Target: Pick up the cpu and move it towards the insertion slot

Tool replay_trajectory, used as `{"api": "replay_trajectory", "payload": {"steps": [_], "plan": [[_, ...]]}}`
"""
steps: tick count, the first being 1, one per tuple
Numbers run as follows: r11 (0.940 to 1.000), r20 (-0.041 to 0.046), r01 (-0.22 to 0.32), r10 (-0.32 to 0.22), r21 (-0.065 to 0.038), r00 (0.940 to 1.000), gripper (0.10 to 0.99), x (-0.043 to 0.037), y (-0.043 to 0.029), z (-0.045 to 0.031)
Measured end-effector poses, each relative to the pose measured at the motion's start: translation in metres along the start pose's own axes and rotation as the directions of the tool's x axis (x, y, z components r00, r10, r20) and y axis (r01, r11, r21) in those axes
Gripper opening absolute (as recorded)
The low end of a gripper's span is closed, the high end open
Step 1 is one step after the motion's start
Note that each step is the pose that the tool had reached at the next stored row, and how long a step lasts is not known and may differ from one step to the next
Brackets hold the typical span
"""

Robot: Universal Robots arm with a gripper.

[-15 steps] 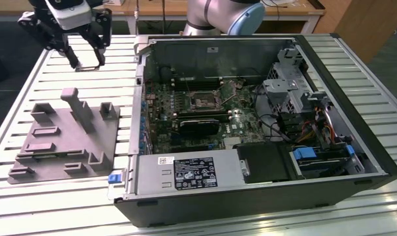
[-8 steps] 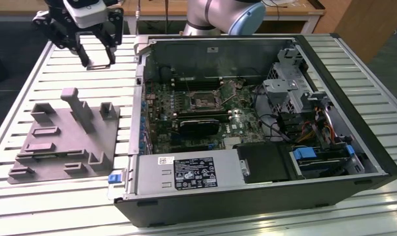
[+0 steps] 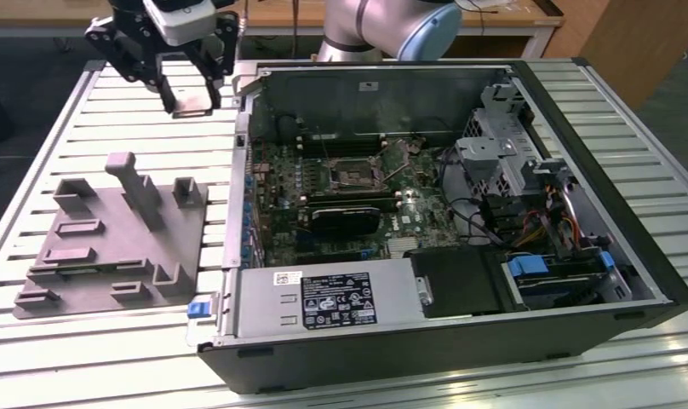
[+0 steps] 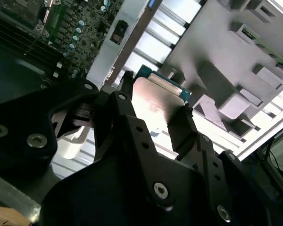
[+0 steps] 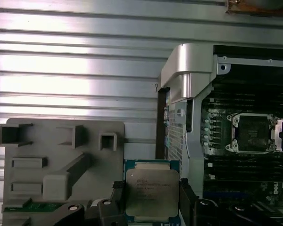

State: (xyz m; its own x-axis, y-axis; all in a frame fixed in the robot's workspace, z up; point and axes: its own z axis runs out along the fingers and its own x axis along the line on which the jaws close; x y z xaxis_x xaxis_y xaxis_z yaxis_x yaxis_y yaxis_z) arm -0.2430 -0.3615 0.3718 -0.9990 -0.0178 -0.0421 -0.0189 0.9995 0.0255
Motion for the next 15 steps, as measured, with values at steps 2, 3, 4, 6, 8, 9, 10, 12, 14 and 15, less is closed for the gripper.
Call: {"api": "replay_trajectory", "payload": {"steps": [2, 3, 4, 6, 8, 9, 10, 12, 14, 15], "plan": [[1.0000, -0.0017, -0.001, 0.001, 0.000, 1.0000, 0.541, -0.0030, 0.0003, 0.0001], [1.0000, -0.0036, -0.001, 0.001, 0.000, 1.0000, 0.541, -0.0045, 0.0005, 0.0002], [1.0000, -0.0065, -0.001, 0.001, 0.000, 1.0000, 0.541, -0.0060, 0.0006, 0.0002], [1.0000, -0.0125, -0.001, 0.001, 0.000, 0.9999, 0.541, -0.0089, 0.0010, 0.0004], [1.0000, -0.0168, -0.002, 0.002, 0.000, 0.9999, 0.541, -0.0120, 0.0013, 0.0005], [1.0000, -0.0171, -0.002, 0.002, 0.000, 0.9999, 0.541, -0.0144, 0.0014, 0.0007], [1.0000, -0.0172, -0.002, 0.002, 0.000, 0.9998, 0.541, -0.0175, 0.0015, 0.0008], [1.0000, -0.0173, -0.002, 0.002, 0.000, 0.9998, 0.541, -0.0258, 0.0016, 0.0011], [1.0000, -0.0172, -0.002, 0.002, -0.001, 0.9999, 0.541, -0.0343, 0.0018, 0.0015], [1.0000, -0.0172, -0.002, 0.002, -0.001, 0.9999, 0.541, -0.0389, 0.0018, 0.0017]]}}
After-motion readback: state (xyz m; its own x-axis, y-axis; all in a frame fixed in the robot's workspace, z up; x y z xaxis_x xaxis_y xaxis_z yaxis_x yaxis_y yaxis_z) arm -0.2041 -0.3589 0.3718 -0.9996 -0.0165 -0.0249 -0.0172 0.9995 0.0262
